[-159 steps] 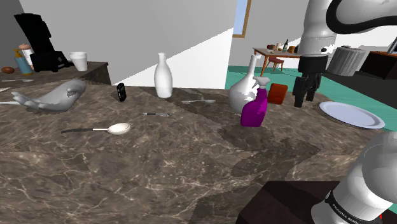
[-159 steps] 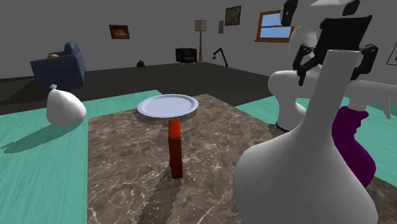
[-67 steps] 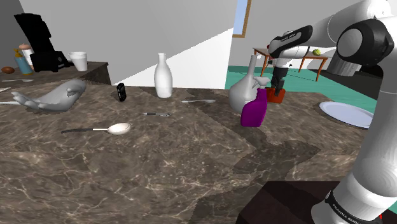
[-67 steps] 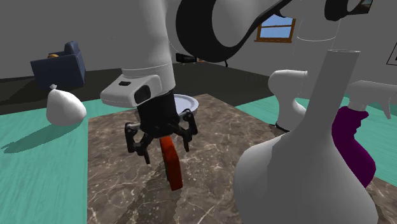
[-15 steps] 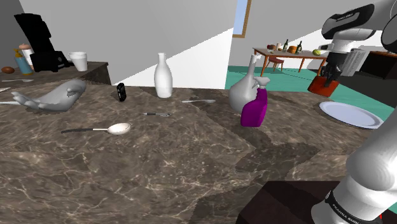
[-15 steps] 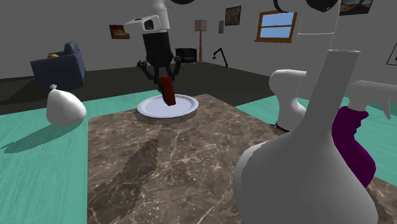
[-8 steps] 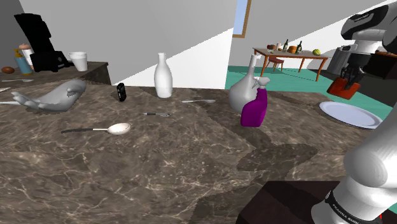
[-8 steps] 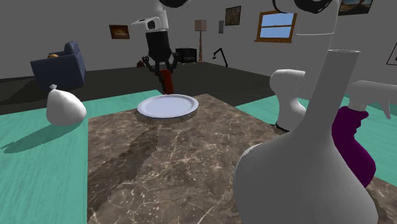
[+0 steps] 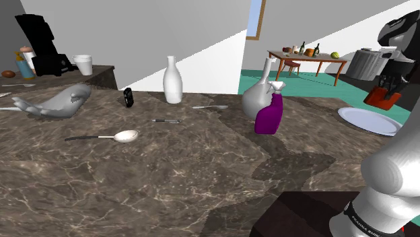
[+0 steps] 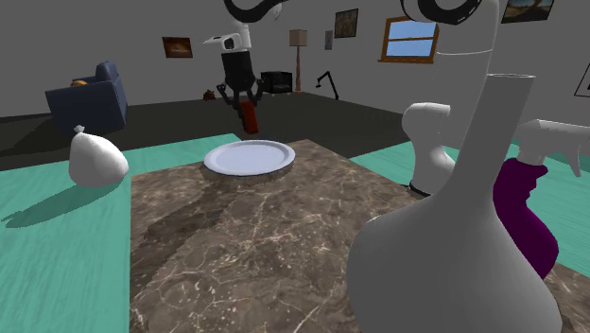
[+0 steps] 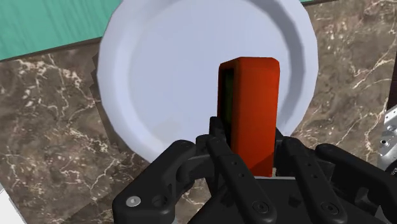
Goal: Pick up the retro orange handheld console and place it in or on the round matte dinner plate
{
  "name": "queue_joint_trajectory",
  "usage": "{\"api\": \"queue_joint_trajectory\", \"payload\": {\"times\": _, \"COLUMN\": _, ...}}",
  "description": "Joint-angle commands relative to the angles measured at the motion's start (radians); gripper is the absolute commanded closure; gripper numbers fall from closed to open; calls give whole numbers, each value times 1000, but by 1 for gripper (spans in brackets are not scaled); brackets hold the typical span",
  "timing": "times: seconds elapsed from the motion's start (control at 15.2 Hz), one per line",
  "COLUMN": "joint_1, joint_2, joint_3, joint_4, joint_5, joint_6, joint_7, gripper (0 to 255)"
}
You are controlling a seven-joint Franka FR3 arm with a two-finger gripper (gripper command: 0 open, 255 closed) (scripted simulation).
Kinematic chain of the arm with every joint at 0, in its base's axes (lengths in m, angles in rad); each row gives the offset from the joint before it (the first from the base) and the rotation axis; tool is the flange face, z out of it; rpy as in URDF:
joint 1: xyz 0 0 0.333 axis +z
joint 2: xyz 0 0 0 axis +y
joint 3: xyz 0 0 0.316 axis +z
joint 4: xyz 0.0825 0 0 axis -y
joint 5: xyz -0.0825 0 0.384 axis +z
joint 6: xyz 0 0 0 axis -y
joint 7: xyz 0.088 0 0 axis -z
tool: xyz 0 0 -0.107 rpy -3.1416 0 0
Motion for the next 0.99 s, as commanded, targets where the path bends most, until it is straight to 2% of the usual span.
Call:
{"api": "queue_joint_trajectory", "payload": {"times": 0.0, "joint_1": 0, "joint_2": 1, "joint_3": 0, "joint_4": -21, "joint_5": 1, "joint_6": 22, "joint_7": -3, "gripper": 255}}
{"api": "queue_joint_trajectory", "payload": {"times": 0.92, "joint_1": -3, "joint_2": 34, "joint_3": 8, "joint_4": -160, "joint_5": 27, "joint_6": 185, "joint_7": -18, "gripper": 255}}
